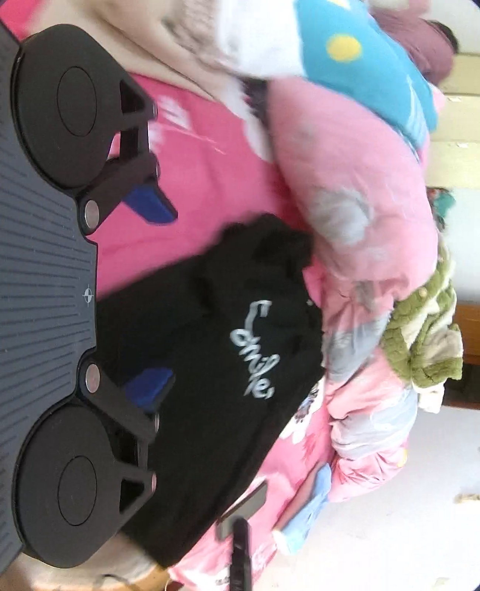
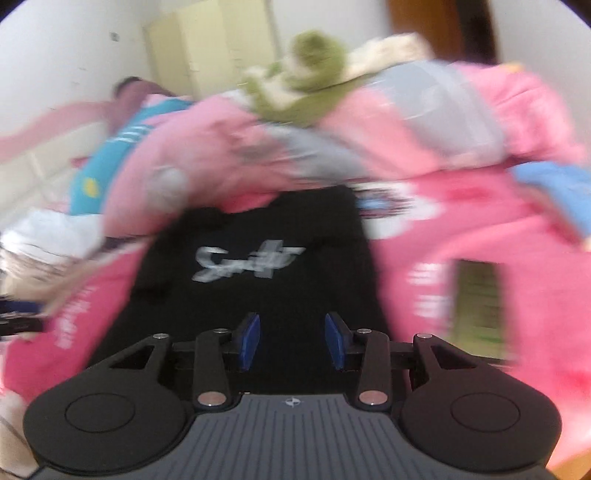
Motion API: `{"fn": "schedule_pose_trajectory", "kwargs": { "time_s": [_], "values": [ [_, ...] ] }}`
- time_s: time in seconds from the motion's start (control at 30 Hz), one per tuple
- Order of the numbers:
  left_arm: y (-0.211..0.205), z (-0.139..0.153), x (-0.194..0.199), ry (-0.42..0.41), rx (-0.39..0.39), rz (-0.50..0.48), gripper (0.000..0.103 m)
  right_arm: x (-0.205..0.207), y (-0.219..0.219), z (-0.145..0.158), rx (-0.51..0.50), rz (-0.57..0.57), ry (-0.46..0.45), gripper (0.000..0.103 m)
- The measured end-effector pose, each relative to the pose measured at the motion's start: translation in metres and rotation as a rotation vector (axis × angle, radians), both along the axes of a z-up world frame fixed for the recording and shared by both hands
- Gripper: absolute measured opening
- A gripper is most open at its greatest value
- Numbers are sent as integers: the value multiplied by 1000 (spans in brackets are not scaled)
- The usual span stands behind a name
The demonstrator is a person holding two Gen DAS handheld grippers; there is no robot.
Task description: Fold clothes
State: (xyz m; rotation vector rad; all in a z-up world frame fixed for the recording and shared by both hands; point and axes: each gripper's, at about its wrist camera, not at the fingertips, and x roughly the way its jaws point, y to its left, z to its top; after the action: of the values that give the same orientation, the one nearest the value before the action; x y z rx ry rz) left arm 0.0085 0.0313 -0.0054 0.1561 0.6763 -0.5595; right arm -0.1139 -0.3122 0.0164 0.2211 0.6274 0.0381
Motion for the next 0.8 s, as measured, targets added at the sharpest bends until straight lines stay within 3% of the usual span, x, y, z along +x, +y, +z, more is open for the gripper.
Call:
{"fn": "schedule_pose_trajectory", "kwargs": {
  "time_s": [0.13,0.2,0.23,0.27,0.3,0.4,0.47,0.57,0.8],
  "values": [
    [-49,-25,42,-62,116,1,89,67,27,-34,65,62,36,41],
    [-60,-40,60,-53,163,7,69,96,36,-52,86,63,54,41],
    [-59,-46,70,-19,150,20,61,105,37,-59,98,62,63,41],
    [-58,-52,80,16,137,34,46,113,37,-66,114,56,76,41],
    [-56,-57,89,51,118,49,30,121,37,-73,130,49,89,40],
    [-30,-56,112,127,-36,106,12,134,33,-89,169,24,117,39],
    [-11,-50,119,131,-99,148,10,130,29,-92,185,26,107,39],
    [15,-39,135,82,-125,237,9,129,26,-96,191,34,98,39],
    [62,-23,199,-61,-98,480,8,127,27,-100,178,40,77,38]
  ]
}}
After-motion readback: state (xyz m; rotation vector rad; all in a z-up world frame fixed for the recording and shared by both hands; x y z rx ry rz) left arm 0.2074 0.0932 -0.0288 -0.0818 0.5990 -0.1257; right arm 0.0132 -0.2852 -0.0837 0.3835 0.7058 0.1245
